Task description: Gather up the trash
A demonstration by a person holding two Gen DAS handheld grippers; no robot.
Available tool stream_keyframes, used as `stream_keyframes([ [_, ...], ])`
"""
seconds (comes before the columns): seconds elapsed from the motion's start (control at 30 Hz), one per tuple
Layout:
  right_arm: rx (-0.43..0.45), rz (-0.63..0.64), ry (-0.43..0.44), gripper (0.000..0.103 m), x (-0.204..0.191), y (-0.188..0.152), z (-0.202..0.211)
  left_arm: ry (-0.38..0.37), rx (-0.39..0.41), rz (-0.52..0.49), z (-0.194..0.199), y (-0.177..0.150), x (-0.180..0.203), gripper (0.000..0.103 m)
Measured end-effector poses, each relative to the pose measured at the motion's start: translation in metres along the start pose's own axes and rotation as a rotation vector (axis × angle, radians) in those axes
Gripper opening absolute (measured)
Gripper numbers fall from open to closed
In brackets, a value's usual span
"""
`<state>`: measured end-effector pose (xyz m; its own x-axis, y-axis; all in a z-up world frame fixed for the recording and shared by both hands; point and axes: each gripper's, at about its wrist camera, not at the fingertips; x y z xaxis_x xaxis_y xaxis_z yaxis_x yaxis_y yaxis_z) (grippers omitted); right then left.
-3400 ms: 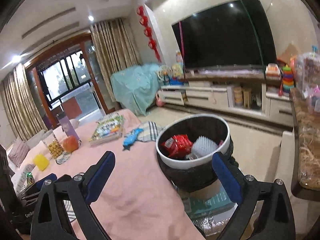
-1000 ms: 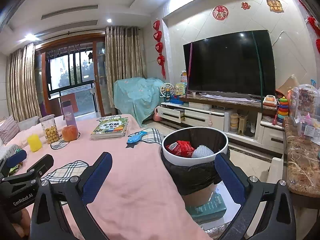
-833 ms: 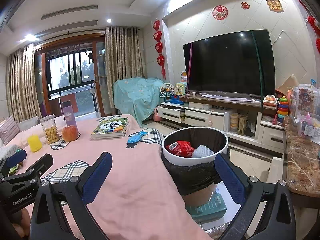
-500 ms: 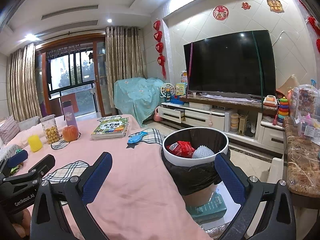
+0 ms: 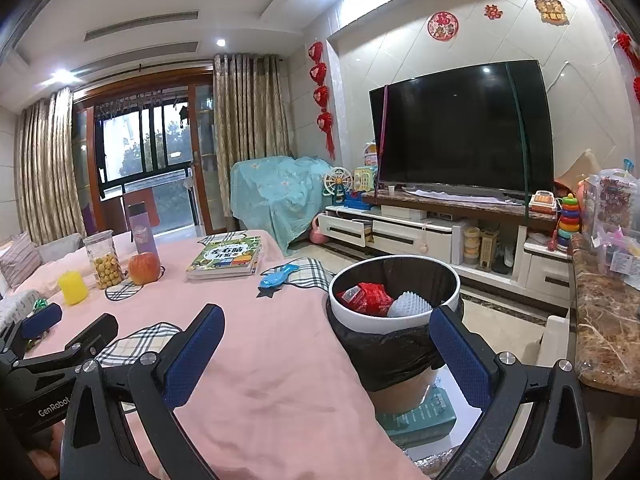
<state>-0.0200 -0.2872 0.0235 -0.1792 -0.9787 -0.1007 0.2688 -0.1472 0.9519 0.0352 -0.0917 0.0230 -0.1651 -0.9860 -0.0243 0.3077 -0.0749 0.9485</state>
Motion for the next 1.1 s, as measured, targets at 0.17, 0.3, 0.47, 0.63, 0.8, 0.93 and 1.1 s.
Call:
stream_keyframes([
  [0.17,-0.001,-0.005,0.004,0.103,-0.0023,0.0,-0.0006,-0.002,-0.003,-0.002,-0.0013,-0.0009,-0.0001,0.103],
  [0.3,-0.002,-0.007,0.005,0.103,-0.0022,-0.0002,-0.0004,-0.002,-0.004,-0.002,-0.0014,-0.0014,0.0001,0.103],
  [0.47,-0.004,-0.01,0.007,0.103,-0.0032,-0.0009,-0.0004,-0.003,-0.004,-0.002,-0.0014,-0.0014,0.0001,0.103],
  [0.63,-0.003,-0.01,0.007,0.103,-0.0028,-0.0018,-0.0001,-0.005,-0.004,-0.008,-0.0014,-0.003,0.0004,0.103],
  [0.8,-0.005,-0.01,0.007,0.103,-0.0029,-0.0018,-0.0002,-0.007,-0.002,-0.009,-0.0009,-0.0038,0.0004,0.103],
  [0.93,-0.006,-0.012,0.007,0.103,-0.0043,-0.0025,0.0002,-0.007,-0.003,-0.009,-0.0011,-0.0036,0.0006,0.103],
  [1.1,-0.006,-0.011,0.007,0.103,-0.0034,-0.0022,-0.0002,-0.006,-0.003,-0.01,-0.0008,-0.0038,0.0006,0.103],
])
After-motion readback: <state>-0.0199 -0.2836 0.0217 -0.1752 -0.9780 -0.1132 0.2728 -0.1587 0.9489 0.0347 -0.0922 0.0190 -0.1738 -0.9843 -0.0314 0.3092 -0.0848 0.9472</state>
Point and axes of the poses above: each gripper's, at about its wrist camera, not at the fingertips, and z roughly against the way its jaws point, x to its right, y to its top
